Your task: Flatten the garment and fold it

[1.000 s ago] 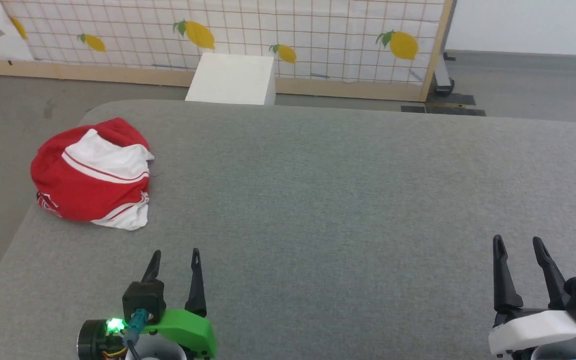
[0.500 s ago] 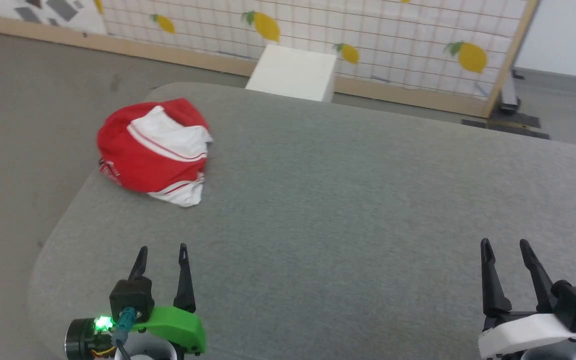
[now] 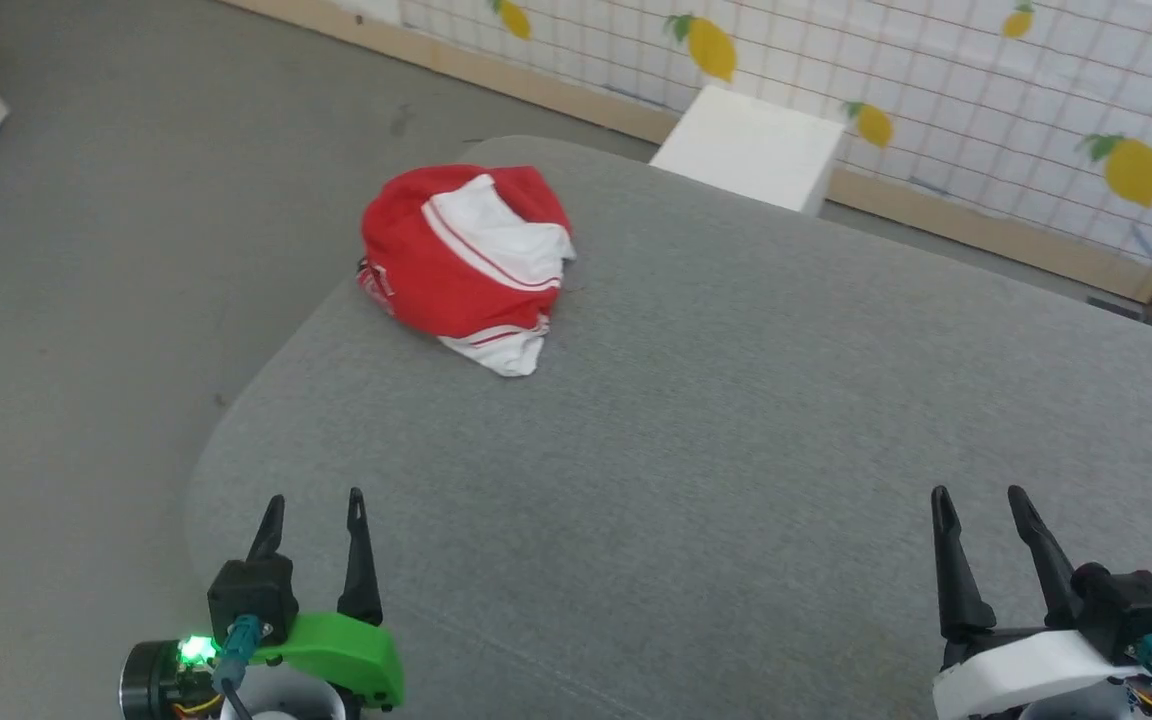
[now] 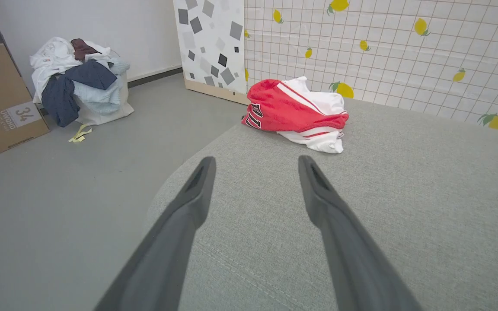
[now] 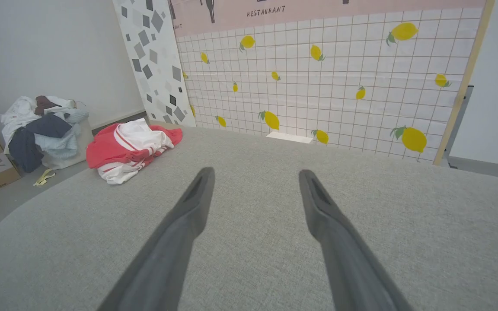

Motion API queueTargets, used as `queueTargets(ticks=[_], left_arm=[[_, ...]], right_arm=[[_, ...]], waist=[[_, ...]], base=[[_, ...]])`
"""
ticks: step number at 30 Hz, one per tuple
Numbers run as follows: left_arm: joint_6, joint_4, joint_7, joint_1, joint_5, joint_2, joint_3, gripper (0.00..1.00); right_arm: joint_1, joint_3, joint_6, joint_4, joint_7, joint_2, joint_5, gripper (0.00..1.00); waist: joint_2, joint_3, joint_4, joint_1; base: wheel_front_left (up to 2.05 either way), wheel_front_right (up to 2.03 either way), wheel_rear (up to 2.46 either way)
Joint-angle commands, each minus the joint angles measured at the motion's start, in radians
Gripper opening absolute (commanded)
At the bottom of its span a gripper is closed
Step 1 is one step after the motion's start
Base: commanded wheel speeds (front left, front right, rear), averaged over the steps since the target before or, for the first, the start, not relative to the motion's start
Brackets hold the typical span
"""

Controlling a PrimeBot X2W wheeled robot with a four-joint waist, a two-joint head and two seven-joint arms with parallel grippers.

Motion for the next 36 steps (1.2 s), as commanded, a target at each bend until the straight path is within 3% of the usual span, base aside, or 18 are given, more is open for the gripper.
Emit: queueTargets(ticks=[1, 12, 24, 31, 36], left_arm=[[0.007, -0.005, 0.001, 0.009, -0.007, 0.004, -0.001, 1.00], [0.014, -0.011, 0.002, 0.017, -0.015, 0.011, -0.006, 1.00], [0.023, -0.017, 0.004, 0.018, -0.031, 0.014, -0.010, 1.00], [0.010, -0.022, 0.002, -0.027, -0.056, 0.009, -0.008, 1.00], [-0.023, -0.010, 0.019, -0.126, -0.077, 0.015, -0.010, 1.00]], right_arm=[[-0.013, 0.004, -0.002, 0.001, -0.005, 0.001, 0.002, 1.00], [-0.015, 0.022, -0.002, 0.013, -0.005, 0.001, 0.004, 1.00], [-0.015, 0.032, -0.002, 0.018, -0.003, 0.001, 0.007, 1.00], [-0.028, 0.032, -0.002, 0.008, 0.001, 0.001, -0.002, 1.00], [-0.043, 0.037, -0.002, -0.011, 0.012, 0.001, -0.012, 1.00]], waist=[[0.0000, 0.009, 0.052, -0.0001], [0.0000, 0.015, 0.108, -0.0001], [0.0000, 0.016, 0.107, -0.0001], [0.0000, 0.028, 0.094, -0.0001], [0.0000, 0.050, 0.075, -0.0001]], base=[[0.00, 0.00, 0.00], [0.00, 0.00, 0.00], [0.00, 0.00, 0.00], [0.00, 0.00, 0.00], [0.00, 0.00, 0.00]])
